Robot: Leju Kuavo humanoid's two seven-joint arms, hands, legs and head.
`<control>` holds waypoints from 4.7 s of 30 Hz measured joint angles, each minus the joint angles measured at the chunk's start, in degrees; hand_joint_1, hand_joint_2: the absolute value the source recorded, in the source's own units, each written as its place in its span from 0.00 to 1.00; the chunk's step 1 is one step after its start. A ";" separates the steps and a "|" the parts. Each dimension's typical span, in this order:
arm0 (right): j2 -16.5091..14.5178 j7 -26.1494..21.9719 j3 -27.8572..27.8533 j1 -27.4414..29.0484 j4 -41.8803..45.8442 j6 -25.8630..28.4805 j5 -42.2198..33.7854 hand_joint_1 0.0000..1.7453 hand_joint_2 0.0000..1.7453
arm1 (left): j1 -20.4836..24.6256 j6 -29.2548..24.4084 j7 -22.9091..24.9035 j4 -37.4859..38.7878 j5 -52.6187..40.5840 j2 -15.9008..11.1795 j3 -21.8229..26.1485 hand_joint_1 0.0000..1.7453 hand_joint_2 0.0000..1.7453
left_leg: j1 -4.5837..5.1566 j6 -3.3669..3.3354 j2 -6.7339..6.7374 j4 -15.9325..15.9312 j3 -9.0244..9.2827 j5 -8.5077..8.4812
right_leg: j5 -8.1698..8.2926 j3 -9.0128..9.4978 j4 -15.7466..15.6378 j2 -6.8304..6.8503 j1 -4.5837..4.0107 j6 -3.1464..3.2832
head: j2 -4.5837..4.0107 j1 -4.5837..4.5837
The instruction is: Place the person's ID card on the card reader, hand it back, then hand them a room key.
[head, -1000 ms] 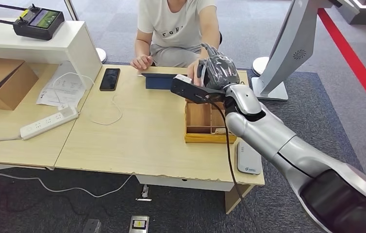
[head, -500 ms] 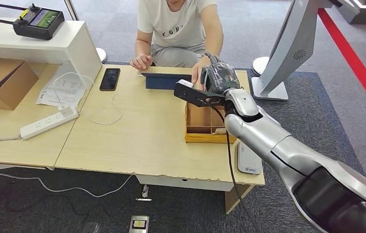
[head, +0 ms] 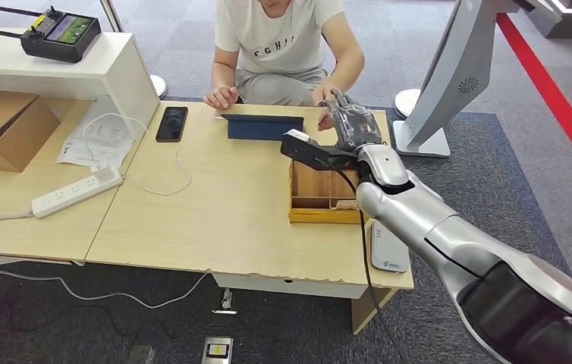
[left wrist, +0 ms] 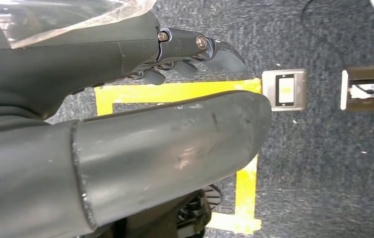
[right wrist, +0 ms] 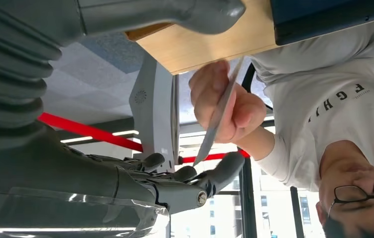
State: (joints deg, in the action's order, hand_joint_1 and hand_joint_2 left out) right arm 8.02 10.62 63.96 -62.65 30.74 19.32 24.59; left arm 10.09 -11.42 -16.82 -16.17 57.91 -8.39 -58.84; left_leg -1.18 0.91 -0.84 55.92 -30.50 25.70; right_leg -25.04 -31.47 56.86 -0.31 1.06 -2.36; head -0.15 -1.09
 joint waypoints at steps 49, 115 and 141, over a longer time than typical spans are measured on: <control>17.10 12.24 -5.20 17.68 31.22 1.64 2.29 0.00 1.00 | 0.72 -2.05 -3.87 0.17 1.46 -0.15 3.22 0.00 0.00 | 0.00 -0.01 0.03 0.01 0.00 0.04 | 0.01 -0.01 -0.05 -0.03 0.00 0.01 | 0.00 0.02; 8.28 14.05 -22.93 35.96 37.31 -9.80 21.19 0.00 1.00 | 1.19 -0.71 -1.34 0.61 -1.22 0.66 3.34 0.00 0.00 | 0.00 0.00 0.02 -0.01 -0.05 0.04 | 0.00 0.00 -0.05 -0.03 0.00 0.02 | 0.00 0.01; 4.15 9.72 -21.33 29.60 19.87 -7.74 19.45 0.00 1.00 | 1.56 0.19 -0.73 0.93 -1.76 0.74 3.98 0.00 0.00 | 0.00 0.00 0.02 -0.01 -0.06 0.03 | 0.01 -0.02 -0.05 -0.03 0.00 0.02 | 0.00 0.01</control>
State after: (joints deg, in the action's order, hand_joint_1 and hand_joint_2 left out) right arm 12.17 20.34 42.64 -33.04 50.61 11.58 44.04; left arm 11.66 -11.23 -17.55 -15.25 56.15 -7.65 -54.86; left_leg -1.19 0.91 -0.82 55.92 -30.56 25.74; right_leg -25.03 -31.49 56.80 -0.34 1.06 -2.34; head -0.15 -1.08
